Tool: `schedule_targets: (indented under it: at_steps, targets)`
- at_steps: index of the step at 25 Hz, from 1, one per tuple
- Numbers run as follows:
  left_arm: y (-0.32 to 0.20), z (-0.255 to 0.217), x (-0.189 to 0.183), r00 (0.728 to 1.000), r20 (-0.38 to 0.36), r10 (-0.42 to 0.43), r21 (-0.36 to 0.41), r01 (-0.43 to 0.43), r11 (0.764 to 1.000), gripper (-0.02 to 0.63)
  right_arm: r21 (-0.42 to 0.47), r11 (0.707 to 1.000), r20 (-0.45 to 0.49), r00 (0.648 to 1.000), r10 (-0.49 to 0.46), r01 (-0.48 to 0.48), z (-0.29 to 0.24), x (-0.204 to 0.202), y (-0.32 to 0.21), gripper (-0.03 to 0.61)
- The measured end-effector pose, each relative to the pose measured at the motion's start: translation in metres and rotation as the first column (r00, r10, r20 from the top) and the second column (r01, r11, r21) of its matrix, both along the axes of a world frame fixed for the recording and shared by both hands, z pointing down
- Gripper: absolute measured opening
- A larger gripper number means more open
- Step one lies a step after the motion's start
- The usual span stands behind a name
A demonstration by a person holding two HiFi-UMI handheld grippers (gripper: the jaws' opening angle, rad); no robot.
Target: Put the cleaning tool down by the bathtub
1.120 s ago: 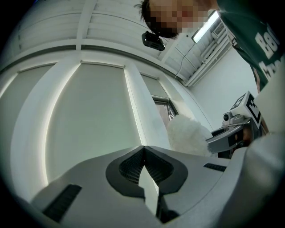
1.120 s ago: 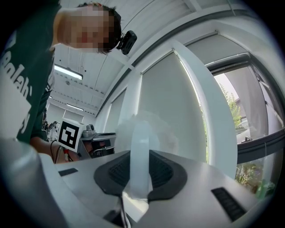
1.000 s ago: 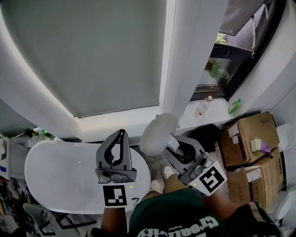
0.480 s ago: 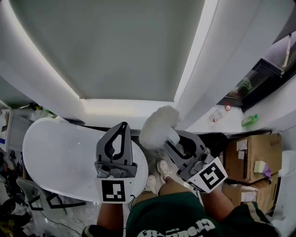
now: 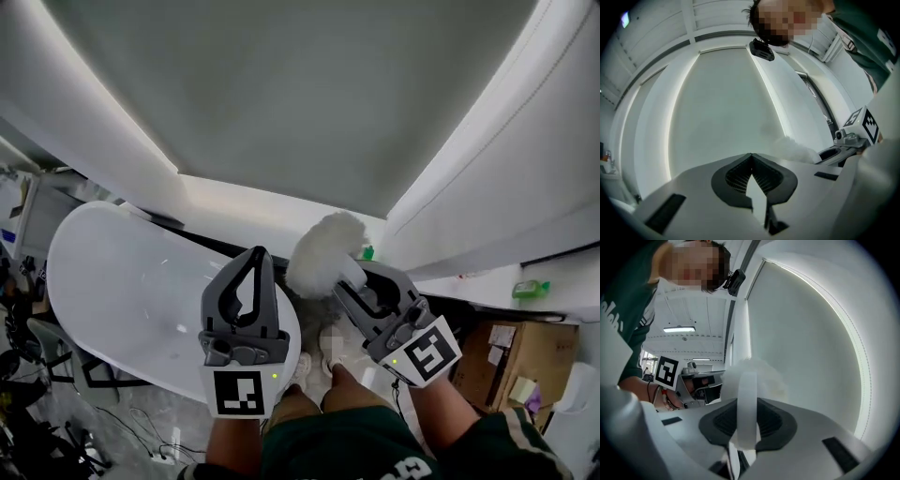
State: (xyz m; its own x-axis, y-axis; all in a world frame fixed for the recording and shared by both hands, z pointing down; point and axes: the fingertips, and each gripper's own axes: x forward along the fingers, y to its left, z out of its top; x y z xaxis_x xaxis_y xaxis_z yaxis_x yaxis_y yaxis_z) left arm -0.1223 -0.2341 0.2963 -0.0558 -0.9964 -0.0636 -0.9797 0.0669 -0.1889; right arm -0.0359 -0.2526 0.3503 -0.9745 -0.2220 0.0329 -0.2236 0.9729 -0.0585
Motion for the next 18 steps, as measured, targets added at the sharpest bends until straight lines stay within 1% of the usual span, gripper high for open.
schedule_targets:
  at_steps: [3, 5, 8, 10, 12, 16, 18]
  targets:
    - [-0.004, 0.020, -0.005, 0.999, 0.027, -0.040, -0.031, 0.041, 0.999, 0.009, -0.020, 0.999, -0.002, 0.999, -0.035, 0.034, 0.023, -0.004, -0.010, 0.091]
    - [-0.005, 0.035, -0.014, 0.997, 0.029, -0.066, -0.050, 0.068, 0.996, 0.009, -0.031, 0.998, -0.008, 0.998, -0.054, 0.054, 0.038, -0.012, -0.016, 0.091]
    - [-0.008, 0.055, -0.029, 0.996, 0.025, -0.088, -0.066, 0.089, 0.994, 0.009, -0.052, 0.997, -0.046, 0.997, -0.067, 0.065, 0.064, -0.025, -0.026, 0.091]
    - [-0.007, 0.071, -0.033, 0.995, 0.022, -0.093, -0.086, 0.095, 0.992, 0.009, -0.071, 0.996, -0.074, 0.995, -0.063, 0.057, 0.083, -0.027, -0.030, 0.091]
    - [-0.005, 0.088, -0.039, 0.995, 0.011, -0.103, -0.103, 0.104, 0.989, 0.009, -0.085, 0.995, -0.108, 0.993, -0.053, 0.044, 0.103, -0.030, -0.033, 0.091]
    - [-0.004, 0.114, -0.051, 0.993, -0.016, -0.115, -0.110, 0.112, 0.988, 0.009, -0.100, 0.995, -0.168, 0.985, -0.048, 0.032, 0.140, -0.045, -0.039, 0.091]
    - [-0.006, 0.126, -0.054, 0.992, -0.042, -0.117, -0.113, 0.112, 0.987, 0.009, -0.107, 0.994, -0.194, 0.980, -0.051, 0.030, 0.158, -0.052, -0.042, 0.091]
